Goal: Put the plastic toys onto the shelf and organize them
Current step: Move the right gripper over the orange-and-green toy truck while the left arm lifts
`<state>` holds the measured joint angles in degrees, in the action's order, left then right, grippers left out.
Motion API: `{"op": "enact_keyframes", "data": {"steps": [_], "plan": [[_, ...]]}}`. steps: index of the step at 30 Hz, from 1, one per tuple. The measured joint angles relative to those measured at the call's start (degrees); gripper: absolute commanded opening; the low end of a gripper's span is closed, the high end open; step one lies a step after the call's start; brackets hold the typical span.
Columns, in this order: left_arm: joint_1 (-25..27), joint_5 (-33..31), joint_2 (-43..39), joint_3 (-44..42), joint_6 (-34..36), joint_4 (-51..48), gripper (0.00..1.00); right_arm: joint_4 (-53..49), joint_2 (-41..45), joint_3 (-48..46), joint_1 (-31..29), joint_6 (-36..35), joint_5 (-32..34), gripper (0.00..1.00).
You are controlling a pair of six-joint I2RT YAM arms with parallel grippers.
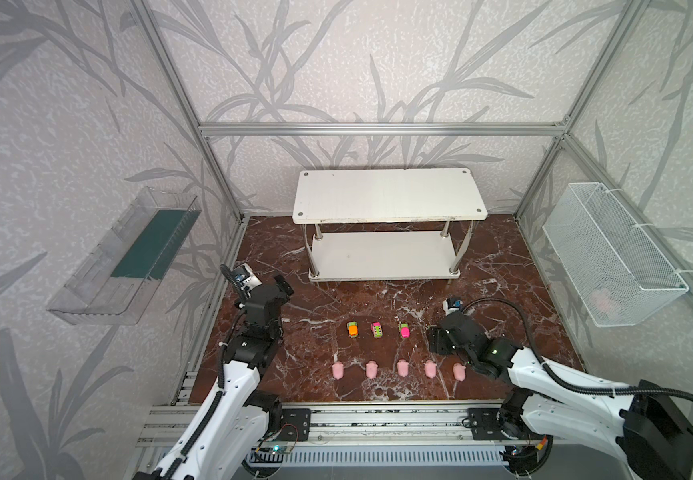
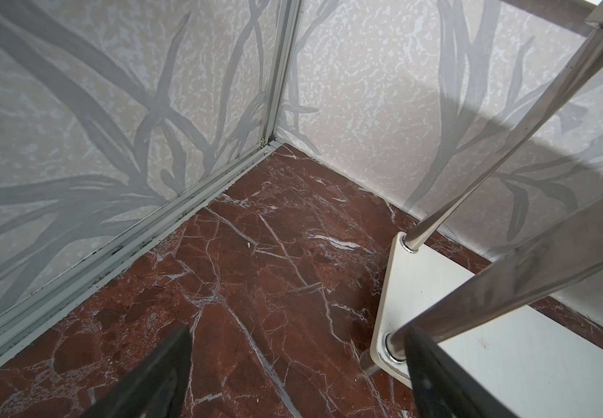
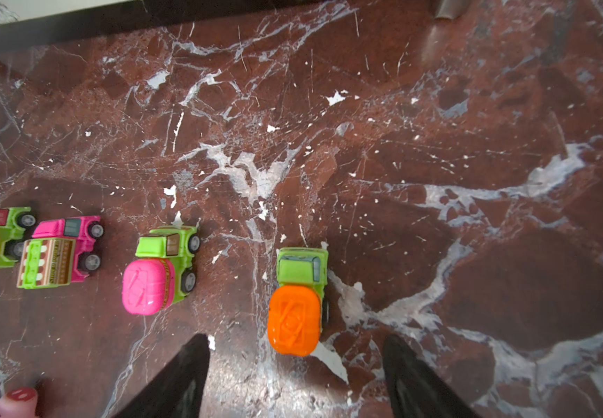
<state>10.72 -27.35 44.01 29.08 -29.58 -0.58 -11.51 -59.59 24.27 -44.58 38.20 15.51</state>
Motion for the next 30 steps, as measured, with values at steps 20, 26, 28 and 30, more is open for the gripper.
{"op": "enact_keyframes", "data": {"steps": [20,26,28,30], "plan": [[0.0,0.81,2.21,0.0,0.0,1.07,0.89,4.17,-7.61,0.13,0.0,0.76,-0.04,0.61],[0.0,0.76,2.36,-0.07,0.0,1.07,0.89,4.42,-8.37,0.35,0.0,0.79,0.02,0.54],[0.0,0.76,2.38,-0.09,0.0,1.07,0.89,4.46,-8.37,0.35,0.0,0.81,0.04,0.52],[0.0,0.76,2.36,-0.09,0.0,1.07,0.89,4.46,-8.41,0.35,0.0,0.76,0.07,0.51]]}}
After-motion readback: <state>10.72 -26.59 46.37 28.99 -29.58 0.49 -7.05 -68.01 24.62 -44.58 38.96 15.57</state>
